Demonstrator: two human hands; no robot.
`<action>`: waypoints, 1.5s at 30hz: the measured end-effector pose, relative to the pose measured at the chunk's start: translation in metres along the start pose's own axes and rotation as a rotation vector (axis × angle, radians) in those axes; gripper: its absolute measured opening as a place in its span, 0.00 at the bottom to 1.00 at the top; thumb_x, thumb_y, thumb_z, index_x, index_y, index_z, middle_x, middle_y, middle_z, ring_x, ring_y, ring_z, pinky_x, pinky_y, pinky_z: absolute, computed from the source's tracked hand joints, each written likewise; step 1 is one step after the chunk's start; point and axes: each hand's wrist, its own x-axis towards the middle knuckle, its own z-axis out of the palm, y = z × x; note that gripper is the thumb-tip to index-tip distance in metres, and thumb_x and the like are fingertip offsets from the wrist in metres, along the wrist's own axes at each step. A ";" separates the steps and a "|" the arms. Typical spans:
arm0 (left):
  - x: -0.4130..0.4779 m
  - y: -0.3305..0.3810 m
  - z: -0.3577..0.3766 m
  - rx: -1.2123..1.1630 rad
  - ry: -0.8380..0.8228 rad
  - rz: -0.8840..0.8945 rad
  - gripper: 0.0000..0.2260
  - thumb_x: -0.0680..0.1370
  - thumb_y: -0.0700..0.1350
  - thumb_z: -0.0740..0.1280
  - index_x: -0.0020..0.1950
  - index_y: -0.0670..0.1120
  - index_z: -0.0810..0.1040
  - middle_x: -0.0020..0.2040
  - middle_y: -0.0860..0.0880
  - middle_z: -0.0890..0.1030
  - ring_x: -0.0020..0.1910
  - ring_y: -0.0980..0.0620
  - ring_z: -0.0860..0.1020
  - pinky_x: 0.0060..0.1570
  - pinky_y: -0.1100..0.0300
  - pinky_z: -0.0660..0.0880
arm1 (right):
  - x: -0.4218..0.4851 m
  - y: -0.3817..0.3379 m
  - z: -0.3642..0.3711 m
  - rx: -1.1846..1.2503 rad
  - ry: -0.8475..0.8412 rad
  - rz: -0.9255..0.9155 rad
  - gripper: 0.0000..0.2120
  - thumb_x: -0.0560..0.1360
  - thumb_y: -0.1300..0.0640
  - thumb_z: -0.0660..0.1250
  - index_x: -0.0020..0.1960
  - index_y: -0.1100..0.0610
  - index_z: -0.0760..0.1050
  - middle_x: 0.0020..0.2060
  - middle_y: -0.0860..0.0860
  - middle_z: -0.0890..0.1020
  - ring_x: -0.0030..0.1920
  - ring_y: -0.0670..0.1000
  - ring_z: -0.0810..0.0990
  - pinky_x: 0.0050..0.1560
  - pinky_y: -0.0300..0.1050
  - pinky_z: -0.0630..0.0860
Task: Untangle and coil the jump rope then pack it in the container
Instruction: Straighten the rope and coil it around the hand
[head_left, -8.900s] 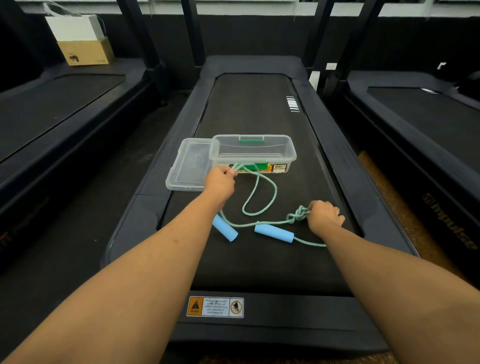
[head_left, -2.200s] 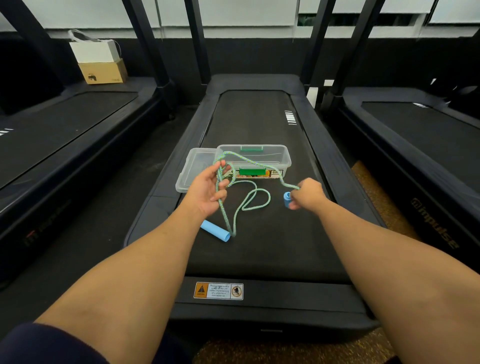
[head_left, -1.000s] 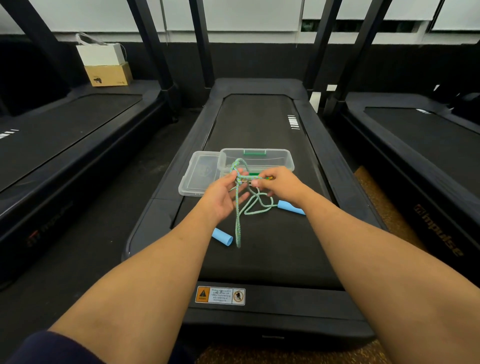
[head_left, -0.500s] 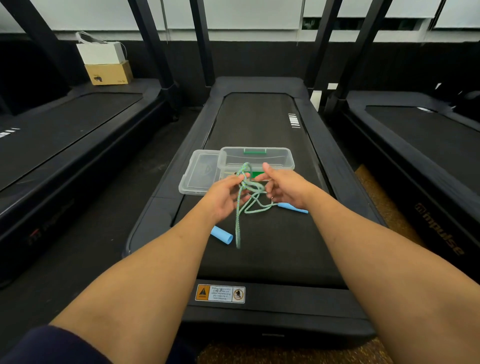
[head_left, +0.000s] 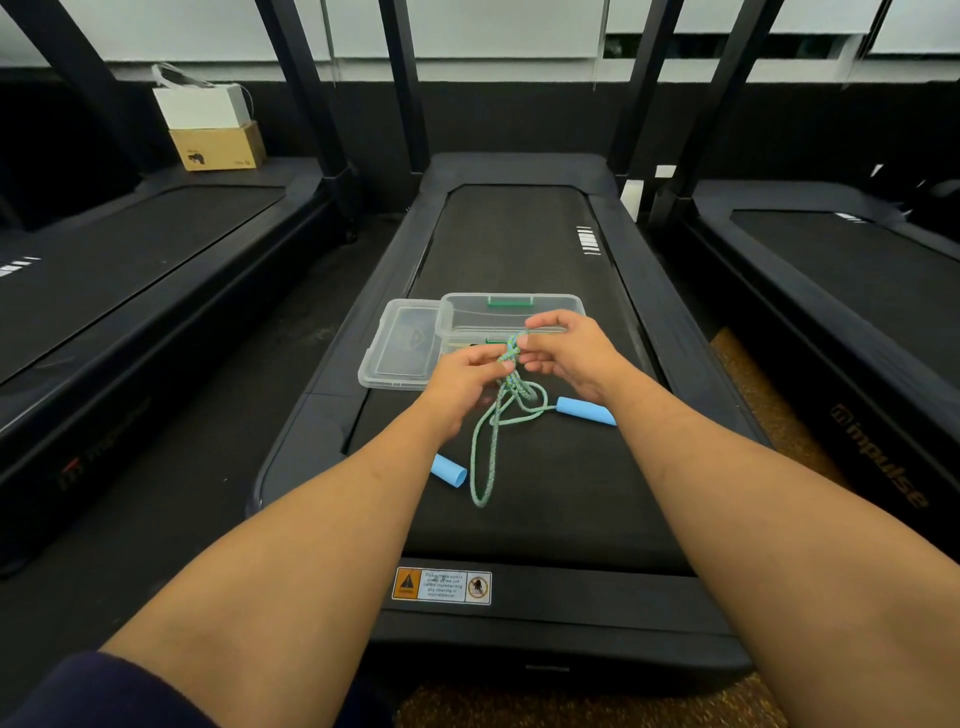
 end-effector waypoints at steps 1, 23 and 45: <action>-0.001 0.002 0.000 0.010 -0.007 -0.017 0.07 0.77 0.42 0.71 0.52 0.52 0.84 0.47 0.51 0.84 0.48 0.50 0.79 0.45 0.56 0.72 | 0.000 0.000 0.000 0.012 0.004 0.004 0.13 0.73 0.69 0.73 0.55 0.60 0.76 0.36 0.58 0.83 0.35 0.52 0.82 0.44 0.45 0.82; 0.003 0.003 -0.003 -0.199 0.187 -0.222 0.04 0.78 0.45 0.68 0.51 0.47 0.81 0.42 0.52 0.82 0.41 0.56 0.77 0.36 0.61 0.69 | -0.001 0.011 -0.007 -0.105 0.145 -0.034 0.11 0.73 0.73 0.65 0.50 0.63 0.81 0.35 0.54 0.81 0.31 0.49 0.76 0.35 0.39 0.78; 0.005 0.003 0.007 0.087 -0.082 -0.124 0.10 0.80 0.48 0.66 0.58 0.47 0.83 0.49 0.51 0.86 0.48 0.53 0.80 0.52 0.53 0.73 | -0.001 0.004 -0.004 -0.037 0.041 -0.057 0.07 0.76 0.73 0.65 0.52 0.67 0.80 0.39 0.58 0.81 0.37 0.54 0.82 0.42 0.43 0.84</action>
